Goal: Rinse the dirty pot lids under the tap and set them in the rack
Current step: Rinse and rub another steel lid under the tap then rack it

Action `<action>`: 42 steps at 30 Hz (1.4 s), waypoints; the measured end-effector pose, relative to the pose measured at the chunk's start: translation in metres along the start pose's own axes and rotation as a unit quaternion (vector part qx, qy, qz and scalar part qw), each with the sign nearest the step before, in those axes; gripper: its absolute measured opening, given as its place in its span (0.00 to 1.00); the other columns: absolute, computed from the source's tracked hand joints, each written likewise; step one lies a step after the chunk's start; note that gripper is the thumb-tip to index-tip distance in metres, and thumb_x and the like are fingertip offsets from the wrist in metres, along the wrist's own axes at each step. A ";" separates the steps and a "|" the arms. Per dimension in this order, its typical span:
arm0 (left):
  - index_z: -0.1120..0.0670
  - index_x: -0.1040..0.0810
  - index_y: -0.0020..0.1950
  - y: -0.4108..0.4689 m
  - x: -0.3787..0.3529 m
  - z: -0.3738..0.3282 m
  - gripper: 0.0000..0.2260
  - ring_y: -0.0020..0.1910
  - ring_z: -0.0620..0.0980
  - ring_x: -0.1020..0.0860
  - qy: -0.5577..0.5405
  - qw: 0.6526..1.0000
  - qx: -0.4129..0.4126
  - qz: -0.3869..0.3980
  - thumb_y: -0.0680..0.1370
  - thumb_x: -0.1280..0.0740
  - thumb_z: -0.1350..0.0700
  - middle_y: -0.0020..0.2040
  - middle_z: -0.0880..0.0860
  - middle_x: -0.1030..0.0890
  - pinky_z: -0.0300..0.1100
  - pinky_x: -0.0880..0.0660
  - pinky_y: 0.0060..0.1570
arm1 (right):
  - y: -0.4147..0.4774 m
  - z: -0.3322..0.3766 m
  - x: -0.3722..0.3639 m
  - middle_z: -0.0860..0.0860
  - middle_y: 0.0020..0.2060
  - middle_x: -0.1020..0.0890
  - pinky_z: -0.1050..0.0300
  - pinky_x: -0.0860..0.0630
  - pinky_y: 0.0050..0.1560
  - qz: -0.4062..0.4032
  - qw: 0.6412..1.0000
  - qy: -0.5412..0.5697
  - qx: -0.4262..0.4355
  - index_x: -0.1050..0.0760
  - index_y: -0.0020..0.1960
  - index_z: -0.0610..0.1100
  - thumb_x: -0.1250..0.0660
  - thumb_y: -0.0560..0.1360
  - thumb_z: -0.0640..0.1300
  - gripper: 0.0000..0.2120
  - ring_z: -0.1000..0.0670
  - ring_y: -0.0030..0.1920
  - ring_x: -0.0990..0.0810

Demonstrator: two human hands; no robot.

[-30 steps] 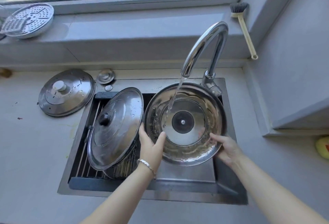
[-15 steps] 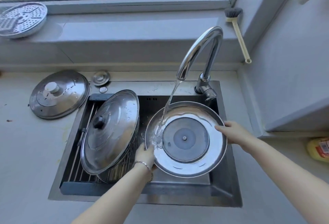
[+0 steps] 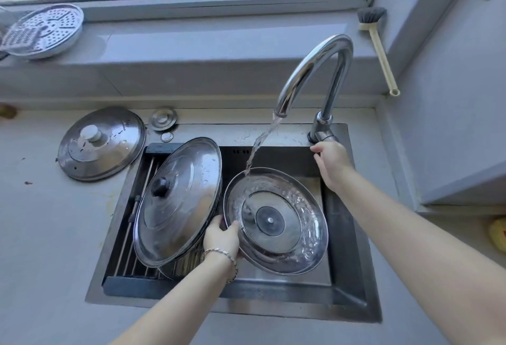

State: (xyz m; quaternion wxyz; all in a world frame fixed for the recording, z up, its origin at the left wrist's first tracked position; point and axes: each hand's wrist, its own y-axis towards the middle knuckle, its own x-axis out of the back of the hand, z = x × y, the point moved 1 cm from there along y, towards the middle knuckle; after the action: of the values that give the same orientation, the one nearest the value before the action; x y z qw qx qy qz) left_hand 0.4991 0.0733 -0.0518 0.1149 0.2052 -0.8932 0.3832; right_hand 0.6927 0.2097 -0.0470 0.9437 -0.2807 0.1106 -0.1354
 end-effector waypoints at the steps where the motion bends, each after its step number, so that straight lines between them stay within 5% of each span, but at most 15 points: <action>1: 0.55 0.25 0.50 -0.001 -0.001 0.000 0.06 0.49 0.64 0.21 0.005 1.000 0.002 0.001 0.75 0.35 0.61 0.50 0.62 0.20 0.60 0.23 0.49 | -0.002 0.001 0.000 0.47 0.58 0.29 0.48 0.41 0.71 0.010 1.000 -0.010 0.004 0.31 0.56 0.41 0.40 0.70 0.30 0.16 0.48 0.60 0.33; 5: 0.57 0.25 0.50 -0.002 -0.001 -0.001 0.05 0.47 0.63 0.21 -0.011 1.000 0.027 -0.002 0.75 0.34 0.61 0.49 0.61 0.21 0.62 0.21 0.40 | -0.022 -0.007 0.017 0.44 0.64 0.29 0.52 0.40 0.70 0.066 0.971 -0.227 0.043 0.38 0.70 0.39 0.40 0.74 0.32 0.25 0.46 0.67 0.33; 8: 0.55 0.31 0.45 -0.007 -0.003 -0.006 0.05 0.40 0.60 0.21 -0.023 0.998 0.049 0.032 0.75 0.35 0.62 0.50 0.63 0.23 0.56 0.21 0.29 | -0.063 -0.035 0.028 0.49 0.68 0.30 0.61 0.35 0.61 0.212 0.853 -0.474 0.043 0.37 0.71 0.46 0.38 0.76 0.49 0.25 0.53 0.65 0.30; 11: 0.53 0.38 0.41 -0.014 -0.009 -0.015 0.10 0.35 0.59 0.22 -0.044 0.993 0.087 0.063 0.75 0.38 0.63 0.47 0.63 0.27 0.49 0.24 0.20 | -0.110 -0.060 0.030 0.56 0.63 0.25 0.59 0.31 0.63 0.344 0.748 -0.566 0.035 0.31 0.67 0.53 0.42 0.72 0.64 0.27 0.57 0.61 0.26; 15: 0.57 0.42 0.47 -0.030 -0.013 -0.032 0.10 0.30 0.55 0.23 -0.049 0.991 0.105 0.073 0.74 0.40 0.65 0.39 0.61 0.28 0.49 0.23 0.21 | -0.139 -0.054 0.031 0.57 0.51 0.19 0.59 0.27 0.53 0.277 0.766 -0.562 0.146 0.25 0.57 0.52 0.38 0.74 0.59 0.16 0.57 0.52 0.22; 19: 0.55 0.42 0.41 -0.048 -0.014 -0.050 0.13 0.34 0.52 0.22 -0.067 0.989 0.086 0.099 0.74 0.36 0.61 0.40 0.59 0.26 0.48 0.22 0.23 | -0.153 -0.045 0.030 0.54 0.45 0.19 0.55 0.27 0.44 0.174 0.700 -0.608 0.331 0.25 0.51 0.47 0.38 0.75 0.56 0.13 0.52 0.47 0.21; 21: 0.57 0.37 0.50 -0.056 -0.012 -0.061 0.13 0.38 0.52 0.20 -0.074 0.987 0.048 0.131 0.75 0.35 0.54 0.46 0.60 0.23 0.47 0.20 0.30 | -0.153 -0.039 0.033 0.55 0.39 0.19 0.58 0.30 0.38 0.152 0.733 -0.556 0.362 0.25 0.48 0.46 0.34 0.74 0.53 0.10 0.54 0.41 0.22; 24: 0.54 0.32 0.50 -0.065 -0.006 -0.070 0.06 0.39 0.50 0.21 -0.062 0.982 -0.040 0.177 0.78 0.40 0.52 0.48 0.57 0.24 0.46 0.22 0.36 | -0.145 -0.028 0.041 0.58 0.24 0.29 0.63 0.38 0.29 0.086 0.853 -0.405 0.319 0.29 0.35 0.49 0.30 0.71 0.46 0.10 0.56 0.28 0.31; 29: 0.53 0.31 0.45 -0.070 0.009 -0.060 0.04 0.35 0.48 0.23 -0.006 0.981 -0.071 0.181 0.77 0.41 0.61 0.42 0.54 0.25 0.43 0.24 0.37 | -0.117 -0.024 0.058 0.51 0.26 0.26 0.60 0.31 0.29 -0.053 0.956 -0.234 0.168 0.27 0.34 0.40 0.31 0.71 0.51 0.16 0.52 0.28 0.29; 35: 0.57 0.30 0.49 -0.068 0.023 -0.036 0.04 0.33 0.48 0.25 0.019 0.983 -0.033 0.180 0.78 0.43 0.63 0.38 0.53 0.26 0.41 0.27 0.35 | -0.109 -0.042 0.076 0.43 0.36 0.20 0.48 0.22 0.42 -0.063 0.987 -0.145 0.029 0.23 0.42 0.36 0.25 0.66 0.52 0.19 0.45 0.36 0.21; 39: 0.56 0.30 0.45 -0.065 0.030 -0.023 0.04 0.35 0.49 0.24 0.040 0.984 -0.014 0.174 0.78 0.43 0.62 0.40 0.54 0.25 0.43 0.26 0.39 | -0.114 -0.044 0.078 0.51 0.22 0.26 0.68 0.33 0.26 -0.115 0.989 -0.093 0.018 0.31 0.32 0.40 0.27 0.69 0.49 0.18 0.55 0.23 0.27; 42: 0.54 0.30 0.43 -0.066 0.033 -0.019 0.06 0.36 0.49 0.23 0.050 0.984 -0.016 0.173 0.78 0.43 0.62 0.42 0.54 0.24 0.44 0.25 0.40 | -0.120 -0.043 0.076 0.57 0.16 0.33 0.67 0.35 0.23 -0.111 0.988 -0.105 0.020 0.37 0.28 0.46 0.26 0.69 0.49 0.22 0.54 0.19 0.31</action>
State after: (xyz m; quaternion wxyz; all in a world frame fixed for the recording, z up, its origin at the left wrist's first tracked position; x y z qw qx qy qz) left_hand 0.5006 0.0371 0.0156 0.0949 0.0264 -0.9142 0.3932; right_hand 0.7290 0.0675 -0.0254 0.9346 -0.2851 -0.0236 -0.2113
